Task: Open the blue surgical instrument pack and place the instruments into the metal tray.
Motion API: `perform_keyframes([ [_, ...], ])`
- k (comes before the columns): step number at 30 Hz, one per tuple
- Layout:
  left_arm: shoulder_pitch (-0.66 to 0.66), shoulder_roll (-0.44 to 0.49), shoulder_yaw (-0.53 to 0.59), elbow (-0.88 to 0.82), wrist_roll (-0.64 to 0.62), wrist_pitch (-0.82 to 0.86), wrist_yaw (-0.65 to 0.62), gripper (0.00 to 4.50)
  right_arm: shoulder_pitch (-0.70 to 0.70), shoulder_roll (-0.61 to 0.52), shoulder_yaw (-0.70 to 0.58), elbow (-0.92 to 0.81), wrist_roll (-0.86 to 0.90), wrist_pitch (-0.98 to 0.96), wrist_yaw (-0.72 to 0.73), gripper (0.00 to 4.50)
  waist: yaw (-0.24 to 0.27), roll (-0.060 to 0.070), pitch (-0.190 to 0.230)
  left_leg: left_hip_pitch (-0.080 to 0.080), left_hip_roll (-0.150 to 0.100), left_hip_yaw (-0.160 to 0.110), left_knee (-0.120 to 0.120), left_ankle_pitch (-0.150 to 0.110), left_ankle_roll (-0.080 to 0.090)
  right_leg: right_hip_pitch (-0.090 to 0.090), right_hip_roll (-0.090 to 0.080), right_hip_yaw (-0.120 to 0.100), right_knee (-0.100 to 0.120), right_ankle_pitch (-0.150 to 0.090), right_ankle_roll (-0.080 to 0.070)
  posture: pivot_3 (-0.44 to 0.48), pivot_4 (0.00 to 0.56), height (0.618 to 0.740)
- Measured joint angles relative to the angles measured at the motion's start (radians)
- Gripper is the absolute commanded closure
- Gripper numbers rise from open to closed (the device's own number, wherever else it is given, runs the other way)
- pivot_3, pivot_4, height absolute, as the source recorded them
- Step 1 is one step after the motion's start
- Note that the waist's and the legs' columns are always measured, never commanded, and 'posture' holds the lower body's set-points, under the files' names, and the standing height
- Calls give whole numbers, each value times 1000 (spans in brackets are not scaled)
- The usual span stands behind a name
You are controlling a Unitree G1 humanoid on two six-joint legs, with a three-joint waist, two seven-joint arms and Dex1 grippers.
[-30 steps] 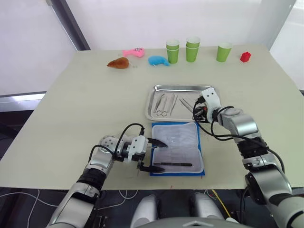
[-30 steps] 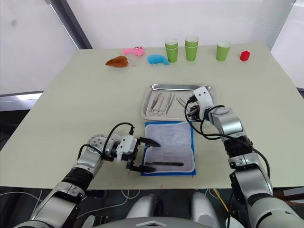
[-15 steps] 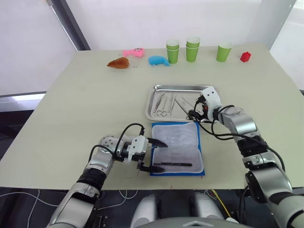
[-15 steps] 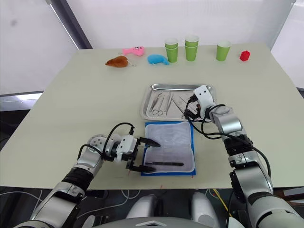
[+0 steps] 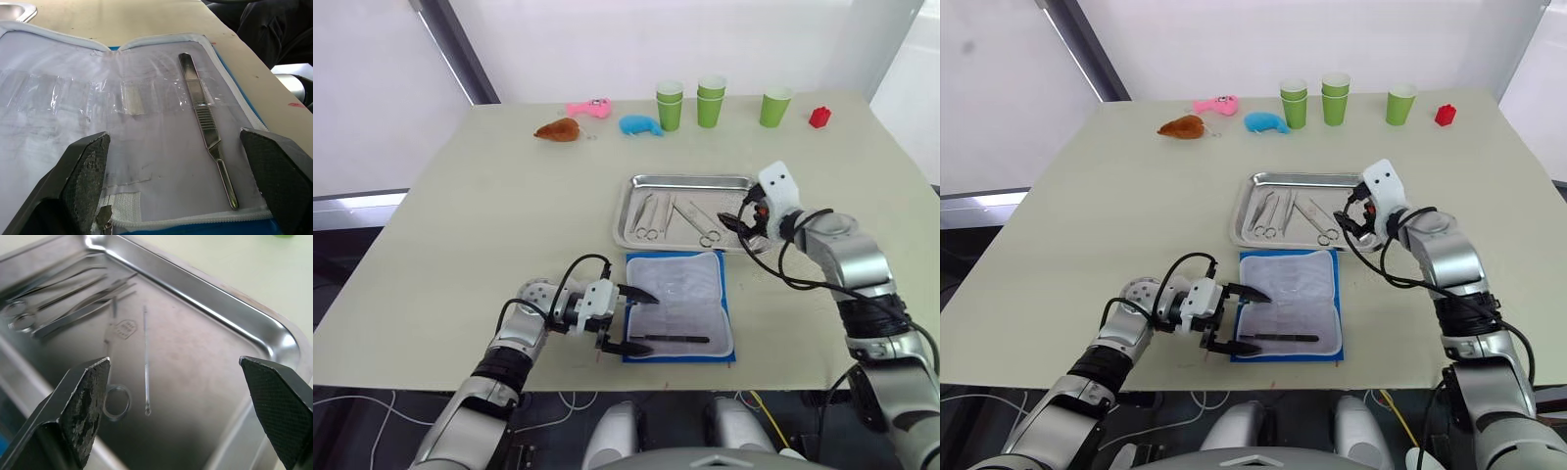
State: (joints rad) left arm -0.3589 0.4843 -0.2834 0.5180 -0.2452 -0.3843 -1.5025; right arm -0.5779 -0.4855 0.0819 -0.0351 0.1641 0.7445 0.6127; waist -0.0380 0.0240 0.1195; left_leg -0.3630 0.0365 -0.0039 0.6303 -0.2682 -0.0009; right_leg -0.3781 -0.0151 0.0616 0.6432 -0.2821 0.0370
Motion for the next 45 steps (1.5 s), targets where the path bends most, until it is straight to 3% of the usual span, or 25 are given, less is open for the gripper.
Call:
perform_keyframes([
  [6,0,0,0,0,0,0,1,0,146,-87,-41,-163,77,-83,125,86,1,0,0,0,0,0,0,0,0,0,0,-1,0,0,0,0,150,740],
  [16,1,-1,1,2,1,-1,1,0,493,-222,-229,-380,303,-289,406,86,1,0,0,0,0,-1,0,0,0,1,0,-1,-1,-1,1,0,150,740],
  [19,1,1,1,3,1,-2,2,0,524,-222,-276,-382,355,-339,460,86,-1,0,1,1,0,-1,0,0,0,1,0,-1,-1,-1,1,0,150,740],
  [23,0,-1,1,6,1,-14,-3,0,604,-335,-381,-397,466,-381,645,86,0,0,1,1,0,-1,-1,0,0,1,-1,-1,-1,-1,1,0,150,740],
  [30,0,-1,1,12,0,-22,-5,0,633,-437,-500,-381,567,-401,807,86,0,0,1,1,0,-1,-1,0,-1,1,-1,-1,-2,-1,1,0,150,740],
  [37,0,-1,1,12,0,-24,-6,0,641,-453,-514,-383,581,-401,827,86,1,0,1,1,0,-2,-2,0,-1,1,-1,-2,-2,-1,0,0,150,740],
  [45,0,-1,1,12,0,-24,-8,0,636,-379,-303,-450,445,-403,661,86,1,0,1,1,0,-2,-3,0,-1,0,-1,-2,-2,-1,0,0,150,740],
])
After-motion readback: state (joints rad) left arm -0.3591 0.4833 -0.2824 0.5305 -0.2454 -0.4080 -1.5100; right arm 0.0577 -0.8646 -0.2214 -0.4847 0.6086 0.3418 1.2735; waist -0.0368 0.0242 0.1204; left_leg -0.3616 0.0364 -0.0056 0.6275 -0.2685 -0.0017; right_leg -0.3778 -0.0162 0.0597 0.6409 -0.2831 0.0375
